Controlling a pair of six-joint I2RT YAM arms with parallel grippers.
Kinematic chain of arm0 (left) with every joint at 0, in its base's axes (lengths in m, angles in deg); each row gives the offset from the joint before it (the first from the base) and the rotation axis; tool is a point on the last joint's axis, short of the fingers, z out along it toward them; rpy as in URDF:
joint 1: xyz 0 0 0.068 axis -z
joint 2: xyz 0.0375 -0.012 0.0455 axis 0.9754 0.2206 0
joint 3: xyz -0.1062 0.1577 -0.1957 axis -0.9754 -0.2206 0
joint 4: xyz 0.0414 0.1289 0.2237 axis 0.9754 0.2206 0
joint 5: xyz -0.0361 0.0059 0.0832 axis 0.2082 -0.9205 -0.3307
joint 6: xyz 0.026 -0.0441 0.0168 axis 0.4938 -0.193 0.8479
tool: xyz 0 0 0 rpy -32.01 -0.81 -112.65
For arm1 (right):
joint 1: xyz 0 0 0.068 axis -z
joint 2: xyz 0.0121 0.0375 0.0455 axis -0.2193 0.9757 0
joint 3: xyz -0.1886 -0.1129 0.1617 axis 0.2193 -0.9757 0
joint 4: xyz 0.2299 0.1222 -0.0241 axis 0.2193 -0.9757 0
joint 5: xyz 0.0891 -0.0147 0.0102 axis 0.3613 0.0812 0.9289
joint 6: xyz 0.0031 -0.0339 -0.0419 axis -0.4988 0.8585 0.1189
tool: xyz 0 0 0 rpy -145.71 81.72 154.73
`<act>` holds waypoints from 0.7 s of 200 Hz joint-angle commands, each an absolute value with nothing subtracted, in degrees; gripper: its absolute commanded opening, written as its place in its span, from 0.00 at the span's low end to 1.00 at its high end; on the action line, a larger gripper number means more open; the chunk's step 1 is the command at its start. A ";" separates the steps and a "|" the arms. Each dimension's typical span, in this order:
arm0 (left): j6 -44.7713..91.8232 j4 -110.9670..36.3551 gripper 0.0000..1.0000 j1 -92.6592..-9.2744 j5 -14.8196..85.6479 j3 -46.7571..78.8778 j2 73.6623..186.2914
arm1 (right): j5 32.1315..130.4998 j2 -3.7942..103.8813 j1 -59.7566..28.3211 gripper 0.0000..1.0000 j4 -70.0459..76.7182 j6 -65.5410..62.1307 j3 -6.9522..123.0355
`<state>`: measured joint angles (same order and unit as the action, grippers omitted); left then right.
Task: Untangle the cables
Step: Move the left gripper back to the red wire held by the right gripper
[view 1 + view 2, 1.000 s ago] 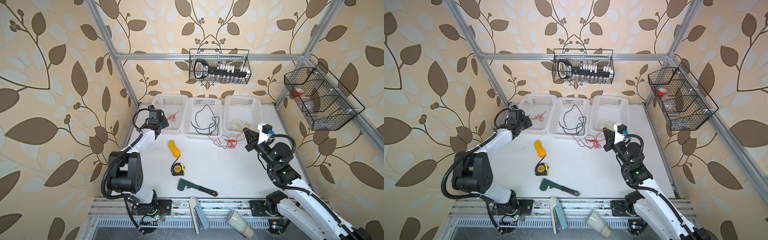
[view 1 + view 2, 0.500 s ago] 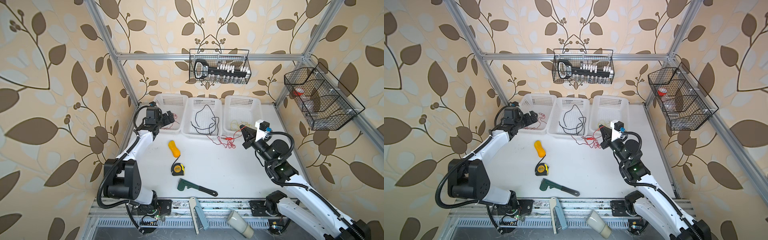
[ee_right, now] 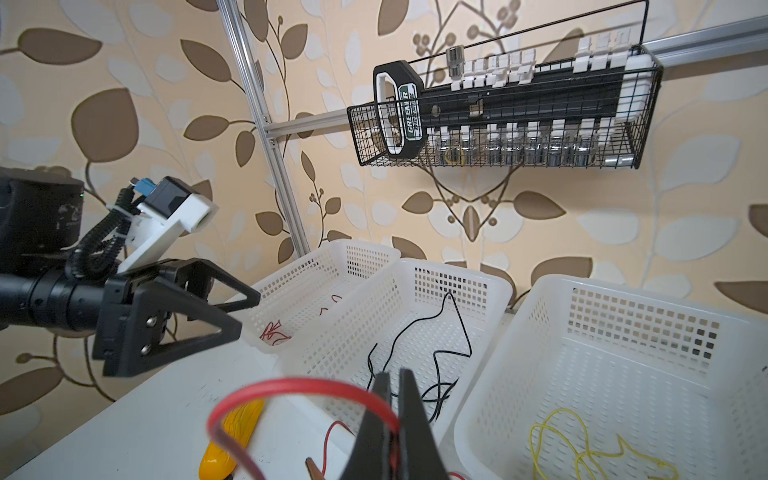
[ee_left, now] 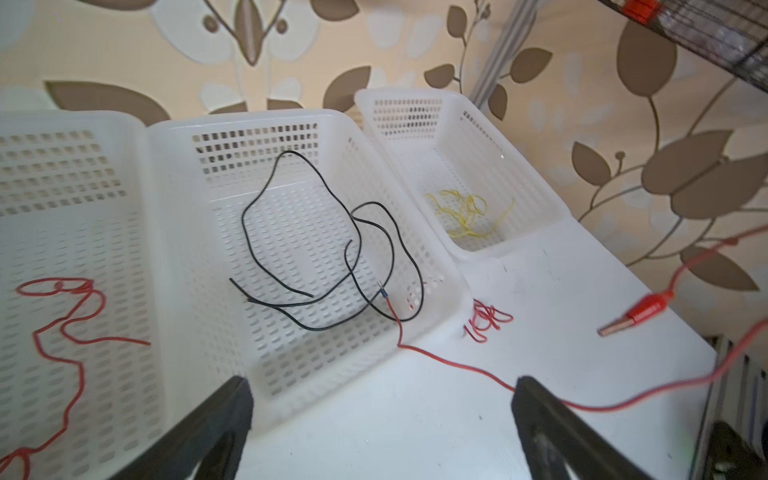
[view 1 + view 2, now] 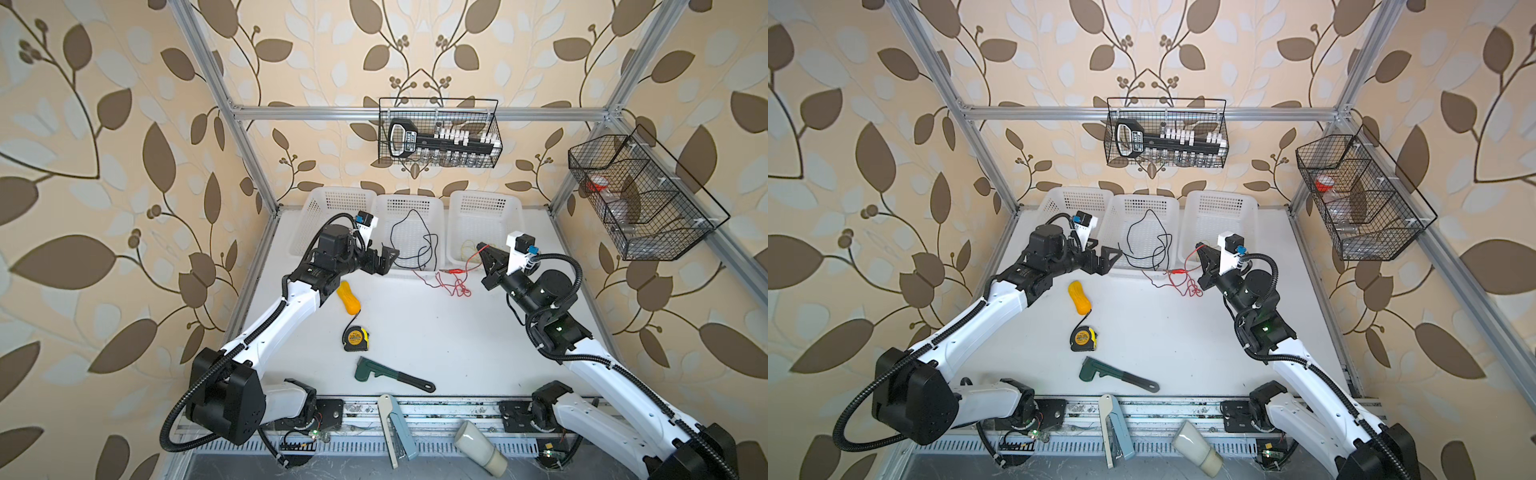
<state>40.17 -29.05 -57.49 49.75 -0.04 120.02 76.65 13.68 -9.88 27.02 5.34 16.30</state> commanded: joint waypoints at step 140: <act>57.48 -38.99 0.99 -36.23 50.19 -2.47 121.73 | 77.58 17.84 -10.33 0.00 23.03 3.86 21.83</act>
